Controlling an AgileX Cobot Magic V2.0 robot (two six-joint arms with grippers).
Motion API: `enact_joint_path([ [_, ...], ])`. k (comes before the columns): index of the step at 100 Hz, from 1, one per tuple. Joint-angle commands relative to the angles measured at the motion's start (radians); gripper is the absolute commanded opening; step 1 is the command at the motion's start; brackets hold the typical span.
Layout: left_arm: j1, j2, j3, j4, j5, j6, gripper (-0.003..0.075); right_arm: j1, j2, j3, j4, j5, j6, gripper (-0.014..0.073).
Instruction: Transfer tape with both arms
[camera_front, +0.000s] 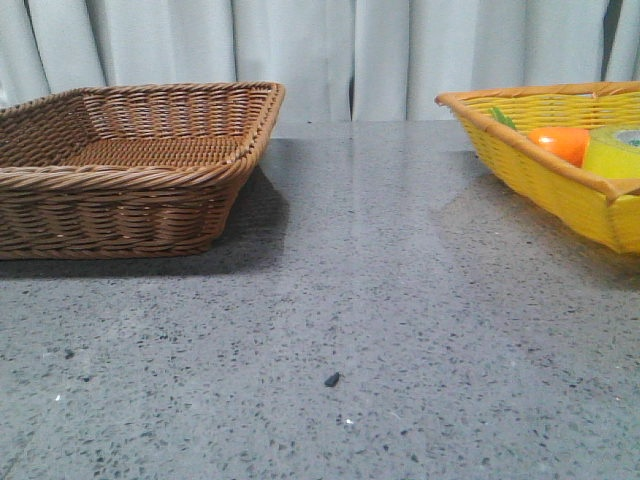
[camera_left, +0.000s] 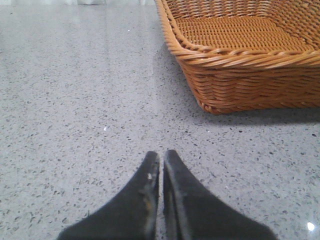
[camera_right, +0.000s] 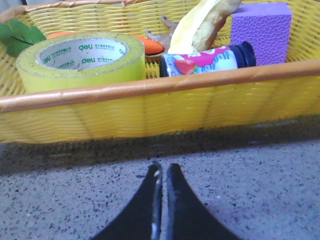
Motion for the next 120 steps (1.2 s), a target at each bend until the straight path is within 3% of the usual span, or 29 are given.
enact_joint_path([
  [1, 0.004, -0.029, 0.011, 0.003, -0.072, -0.010, -0.0021, -0.005, -0.017, 0.022, -0.004, -0.080, -0.008, -0.0074],
  [50, 0.004, -0.029, 0.011, 0.004, -0.238, -0.010, -0.0021, -0.005, -0.017, 0.022, -0.006, -0.101, -0.008, -0.0074],
  [85, 0.004, -0.029, 0.011, -0.002, -0.256, -0.010, -0.0021, -0.005, -0.017, 0.022, 0.002, -0.243, -0.008, -0.0074],
  [120, 0.004, -0.029, 0.001, -0.059, -0.311, -0.010, -0.0021, -0.003, -0.017, 0.016, 0.050, -0.250, -0.008, -0.0074],
])
